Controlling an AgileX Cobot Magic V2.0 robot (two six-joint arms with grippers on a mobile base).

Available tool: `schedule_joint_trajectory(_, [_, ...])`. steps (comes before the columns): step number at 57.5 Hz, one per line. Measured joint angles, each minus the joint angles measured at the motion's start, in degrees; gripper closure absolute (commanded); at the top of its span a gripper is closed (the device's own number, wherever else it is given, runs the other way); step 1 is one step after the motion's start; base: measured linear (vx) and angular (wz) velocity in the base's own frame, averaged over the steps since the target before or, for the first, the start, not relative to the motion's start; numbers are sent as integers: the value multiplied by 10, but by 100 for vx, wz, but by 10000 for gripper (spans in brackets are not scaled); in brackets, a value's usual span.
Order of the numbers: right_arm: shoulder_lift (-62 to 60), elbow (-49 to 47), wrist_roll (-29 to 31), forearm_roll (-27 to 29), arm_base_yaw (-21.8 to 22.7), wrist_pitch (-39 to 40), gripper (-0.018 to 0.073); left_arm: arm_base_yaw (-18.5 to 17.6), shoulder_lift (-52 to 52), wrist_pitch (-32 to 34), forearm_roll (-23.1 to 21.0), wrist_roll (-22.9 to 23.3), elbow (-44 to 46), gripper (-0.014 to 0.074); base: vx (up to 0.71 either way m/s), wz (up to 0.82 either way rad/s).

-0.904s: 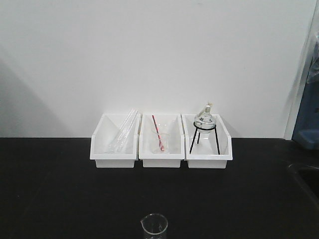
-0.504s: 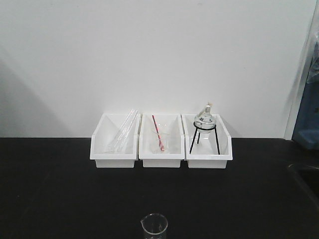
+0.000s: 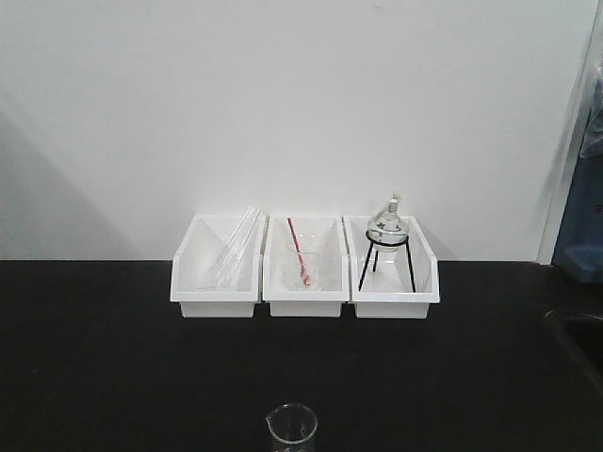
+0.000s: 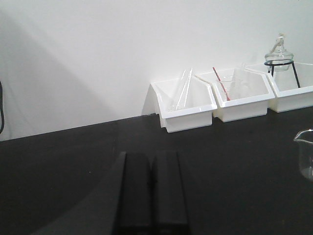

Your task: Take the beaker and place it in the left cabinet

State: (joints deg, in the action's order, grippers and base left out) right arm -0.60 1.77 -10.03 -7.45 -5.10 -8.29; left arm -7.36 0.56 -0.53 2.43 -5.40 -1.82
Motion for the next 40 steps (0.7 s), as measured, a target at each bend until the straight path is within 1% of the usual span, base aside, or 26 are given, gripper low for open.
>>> schedule_joint_trajectory(21, [0,0,0,0,0,5,568,0,0,0,0,0,0,595,0,0])
schedule_joint_trajectory(35, [0,0,-1,2,0,83,564,0,0,0,0,0,0,595,0,0])
schedule_joint_trajectory(40, [0,0,-10,4,0,89,561,0,0,0,0,0,0,595,0,0])
